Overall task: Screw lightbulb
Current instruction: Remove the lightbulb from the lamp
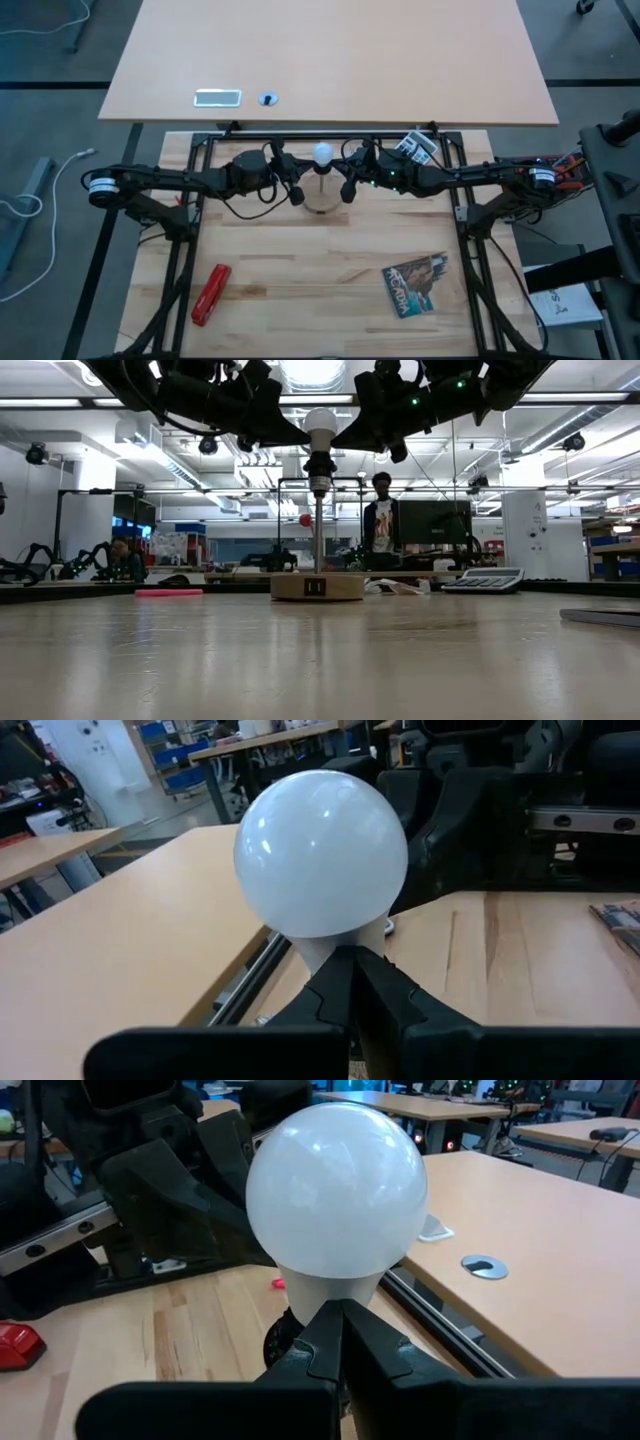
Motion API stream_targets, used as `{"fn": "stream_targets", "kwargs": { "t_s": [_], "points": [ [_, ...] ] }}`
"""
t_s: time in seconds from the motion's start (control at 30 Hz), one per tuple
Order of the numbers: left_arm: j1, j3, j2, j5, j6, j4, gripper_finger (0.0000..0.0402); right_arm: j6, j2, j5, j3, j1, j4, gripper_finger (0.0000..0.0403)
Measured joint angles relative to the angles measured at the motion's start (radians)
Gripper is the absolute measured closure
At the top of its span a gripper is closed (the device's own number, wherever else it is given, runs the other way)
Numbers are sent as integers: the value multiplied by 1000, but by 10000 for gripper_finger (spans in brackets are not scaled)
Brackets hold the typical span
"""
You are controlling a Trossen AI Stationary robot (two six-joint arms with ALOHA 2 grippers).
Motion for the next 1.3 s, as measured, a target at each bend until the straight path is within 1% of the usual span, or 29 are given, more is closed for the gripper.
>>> {"fn": "stream_targets", "kwargs": {
  "t_s": [0.23,0.4,0.5,0.7,0.93,1.03,1.17,1.3],
  "points": [
    [-1,0,0,-2,-27,-22,402,-2,0,-7,0,0,-3,403],
    [-1,0,-1,-6,-102,-36,402,-3,0,-13,0,3,-15,403],
    [-1,0,-1,-10,-102,-47,402,-1,0,-10,0,3,-15,403],
    [0,0,-1,-107,-88,-65,401,0,0,-6,0,3,-13,403],
    [0,0,-1,-141,-73,-84,401,-4,0,23,0,2,-10,403],
    [1,0,-1,-141,-39,-75,402,-9,0,23,0,2,3,403],
    [1,0,0,-140,-35,-72,402,-17,5,22,0,2,16,403],
    [1,0,0,-84,-13,-60,401,-18,12,22,0,1,34,403]
  ]
}}
